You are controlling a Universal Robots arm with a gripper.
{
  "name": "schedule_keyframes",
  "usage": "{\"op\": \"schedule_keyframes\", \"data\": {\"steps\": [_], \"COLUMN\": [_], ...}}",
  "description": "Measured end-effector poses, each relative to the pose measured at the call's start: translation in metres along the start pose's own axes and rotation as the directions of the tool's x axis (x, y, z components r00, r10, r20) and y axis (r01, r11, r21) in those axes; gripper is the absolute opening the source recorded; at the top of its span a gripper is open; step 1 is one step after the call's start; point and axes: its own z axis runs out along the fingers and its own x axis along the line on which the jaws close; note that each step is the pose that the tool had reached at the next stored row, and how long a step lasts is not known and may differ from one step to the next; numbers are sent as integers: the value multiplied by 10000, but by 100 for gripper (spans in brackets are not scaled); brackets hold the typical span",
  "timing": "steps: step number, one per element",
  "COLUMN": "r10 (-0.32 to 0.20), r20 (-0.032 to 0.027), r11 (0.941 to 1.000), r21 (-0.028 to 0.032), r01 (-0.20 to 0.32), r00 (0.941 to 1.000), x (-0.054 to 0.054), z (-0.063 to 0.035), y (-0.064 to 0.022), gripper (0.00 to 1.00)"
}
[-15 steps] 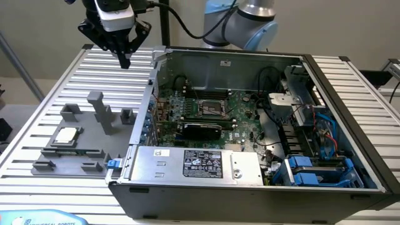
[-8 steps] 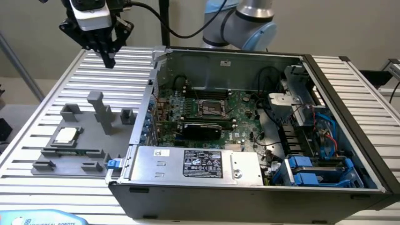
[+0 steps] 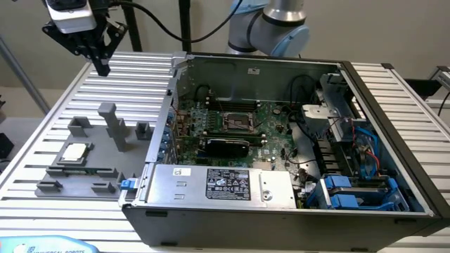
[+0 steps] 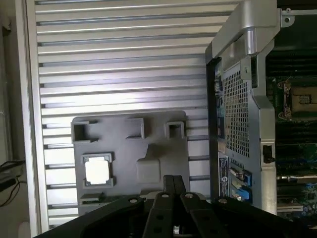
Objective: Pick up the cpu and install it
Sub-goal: 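Reach for the cpu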
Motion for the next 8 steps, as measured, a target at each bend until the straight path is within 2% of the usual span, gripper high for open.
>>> {"op": "schedule_keyframes", "data": {"steps": [8], "r10": [1], "r20": [-3], "r11": [10000], "r21": [0], "r01": [-1], "r00": [10000], "x": [362], "z": [-6], "y": [-25], "gripper": [11]}}
